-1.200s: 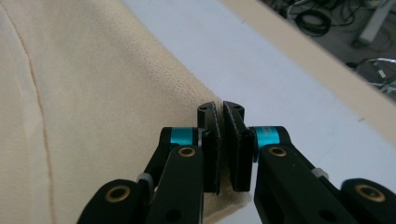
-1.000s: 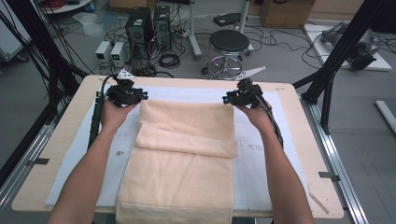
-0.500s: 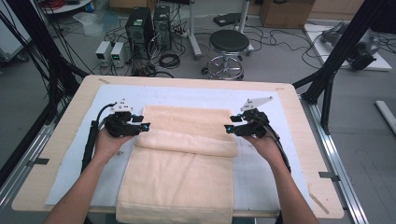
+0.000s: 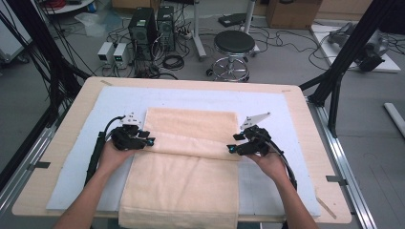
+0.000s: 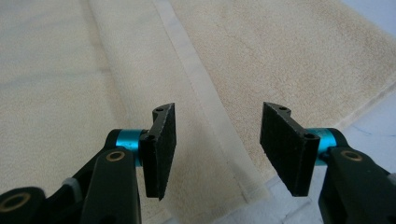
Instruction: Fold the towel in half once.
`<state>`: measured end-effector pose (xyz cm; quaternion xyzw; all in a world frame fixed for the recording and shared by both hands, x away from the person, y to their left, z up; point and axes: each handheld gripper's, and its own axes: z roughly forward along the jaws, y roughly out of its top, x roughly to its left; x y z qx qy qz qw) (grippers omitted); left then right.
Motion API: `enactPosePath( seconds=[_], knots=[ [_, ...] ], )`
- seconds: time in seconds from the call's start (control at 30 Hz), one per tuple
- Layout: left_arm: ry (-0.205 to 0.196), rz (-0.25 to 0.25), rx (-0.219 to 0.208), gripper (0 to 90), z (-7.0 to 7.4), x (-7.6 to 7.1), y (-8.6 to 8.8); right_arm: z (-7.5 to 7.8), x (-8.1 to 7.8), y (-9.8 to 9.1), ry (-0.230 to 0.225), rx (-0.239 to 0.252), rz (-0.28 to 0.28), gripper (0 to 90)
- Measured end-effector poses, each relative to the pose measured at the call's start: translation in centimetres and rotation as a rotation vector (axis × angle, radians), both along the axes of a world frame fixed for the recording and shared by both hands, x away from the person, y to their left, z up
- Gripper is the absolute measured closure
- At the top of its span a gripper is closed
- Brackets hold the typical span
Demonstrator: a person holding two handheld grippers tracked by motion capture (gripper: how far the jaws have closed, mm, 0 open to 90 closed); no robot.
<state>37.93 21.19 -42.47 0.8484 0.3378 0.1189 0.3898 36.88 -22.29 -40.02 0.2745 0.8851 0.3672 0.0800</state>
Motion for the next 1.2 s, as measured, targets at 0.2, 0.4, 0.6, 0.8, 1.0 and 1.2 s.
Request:
enactPosePath(
  seconds=[0.2, 0.4, 0.6, 0.8, 1.0, 1.2],
  knots=[
    [-0.008, -0.009, -0.002, 58.3, 0.1, -0.2, -0.2, -0.6, -1.1, -0.6, -0.045, 0.031, -0.006, 47.3],
    [-0.014, -0.004, -0.02, 56.9, -0.2, -0.5, -0.2, -1.8, -1.2, -0.7, -0.025, 0.021, -0.018, 48.6],
    [-0.014, 0.003, 0.018, 66.5, -0.5, -0.6, -0.5, -2.8, -0.7, -0.1, 0.02, -0.01, -0.01, 57.9],
    [-0.023, -0.005, 0.013, 83.9, -0.5, -0.9, -0.2, -3.0, -0.3, 0.1, 0.044, 0.028, -0.005, 79.8],
    [-0.022, 0.005, -0.022, 89.0, -0.3, -1.1, 0.3, -2.5, -0.4, 0.1, 0.016, 0.033, 0.0, 83.6],
    [-0.037, 0.012, -0.067, 89.3, 0.8, -1.7, 1.0, -1.5, -1.0, -0.2, -0.018, 0.057, 0.012, 83.9]
  ],
)
